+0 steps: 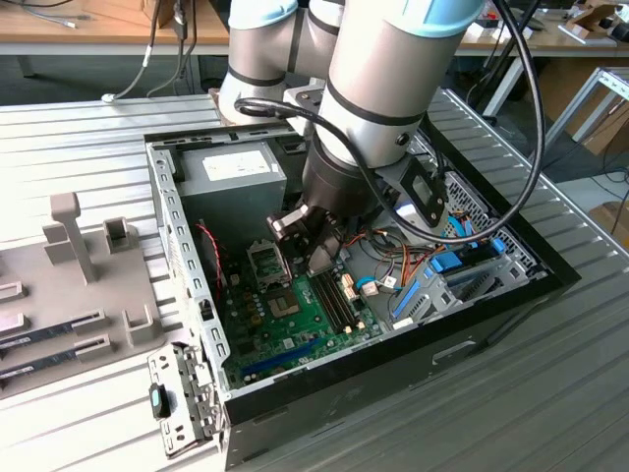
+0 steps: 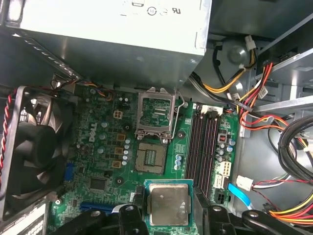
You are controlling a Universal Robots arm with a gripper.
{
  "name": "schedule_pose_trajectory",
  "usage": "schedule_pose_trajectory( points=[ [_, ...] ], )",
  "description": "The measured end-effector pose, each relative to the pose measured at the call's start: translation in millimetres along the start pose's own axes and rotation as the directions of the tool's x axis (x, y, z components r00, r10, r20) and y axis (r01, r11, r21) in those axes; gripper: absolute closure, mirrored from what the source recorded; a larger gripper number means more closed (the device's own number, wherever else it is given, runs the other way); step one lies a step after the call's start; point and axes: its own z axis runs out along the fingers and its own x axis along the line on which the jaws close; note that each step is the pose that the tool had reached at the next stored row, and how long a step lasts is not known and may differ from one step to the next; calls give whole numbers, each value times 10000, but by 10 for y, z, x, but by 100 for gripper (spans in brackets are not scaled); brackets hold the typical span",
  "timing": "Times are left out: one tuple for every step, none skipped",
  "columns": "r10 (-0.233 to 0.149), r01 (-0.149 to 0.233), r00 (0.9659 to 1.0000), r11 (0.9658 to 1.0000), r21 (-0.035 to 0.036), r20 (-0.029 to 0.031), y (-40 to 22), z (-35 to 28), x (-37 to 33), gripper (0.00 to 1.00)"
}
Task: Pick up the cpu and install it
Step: 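Pick up the cpu and move it towards the insertion slot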
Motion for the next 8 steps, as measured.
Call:
schedule_pose_trajectory(
  points=[
    [0,0,10000,10000,-1,0,-2,2,-4,53],
    [0,0,10000,10000,0,0,-5,4,-9,53],
    [0,0,10000,10000,1,0,-9,8,-17,53],
    [-1,1,10000,10000,0,0,-13,12,-24,53],
    [0,0,10000,10000,0,0,-16,14,-29,53],
    [0,0,10000,10000,1,0,-20,18,-38,53],
    [0,0,10000,10000,0,0,-26,24,-49,53],
    [0,0,10000,10000,0,0,-30,28,-56,53]
  ],
)
